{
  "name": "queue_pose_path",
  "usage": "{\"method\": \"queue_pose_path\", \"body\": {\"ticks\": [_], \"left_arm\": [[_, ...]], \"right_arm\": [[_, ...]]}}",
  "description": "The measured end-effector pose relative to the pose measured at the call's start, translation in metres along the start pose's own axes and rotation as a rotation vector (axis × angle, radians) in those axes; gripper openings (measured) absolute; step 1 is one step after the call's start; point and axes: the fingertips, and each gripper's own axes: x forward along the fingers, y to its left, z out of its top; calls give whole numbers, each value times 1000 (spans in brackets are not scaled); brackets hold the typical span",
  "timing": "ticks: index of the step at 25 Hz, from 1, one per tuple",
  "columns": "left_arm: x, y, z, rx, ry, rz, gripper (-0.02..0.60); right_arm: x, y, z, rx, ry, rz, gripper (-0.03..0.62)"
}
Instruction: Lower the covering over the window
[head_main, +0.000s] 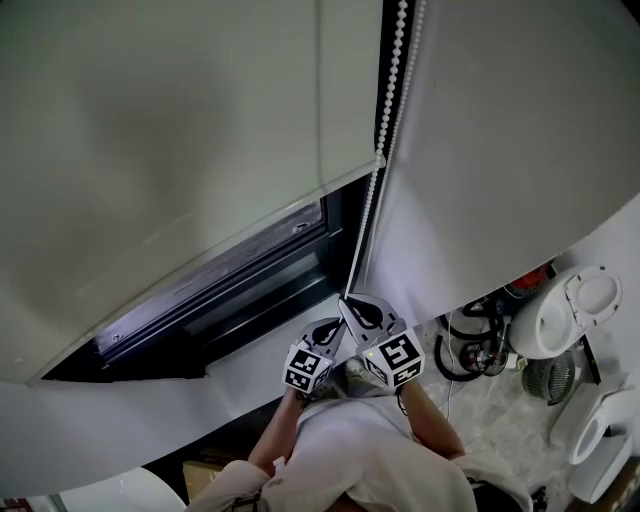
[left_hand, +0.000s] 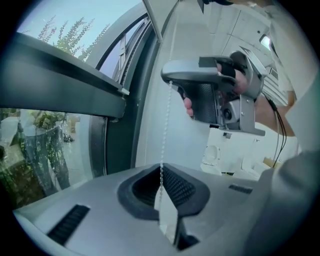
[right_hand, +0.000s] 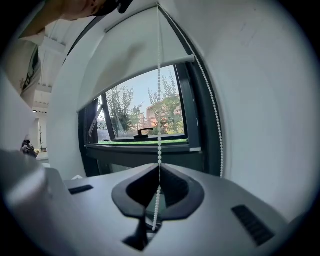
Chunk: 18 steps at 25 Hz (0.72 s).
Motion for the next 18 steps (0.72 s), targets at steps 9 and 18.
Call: {"method": "queue_pose_path", "body": {"ticks": [9, 18], "left_arm": [[-29, 3, 21, -23, -19, 34, 100], [-73, -6, 141, 55, -187, -2, 112]], "right_arm": [[2, -2, -1, 2, -3, 5, -2], [4, 0, 0, 11, -10, 7, -2]]}}
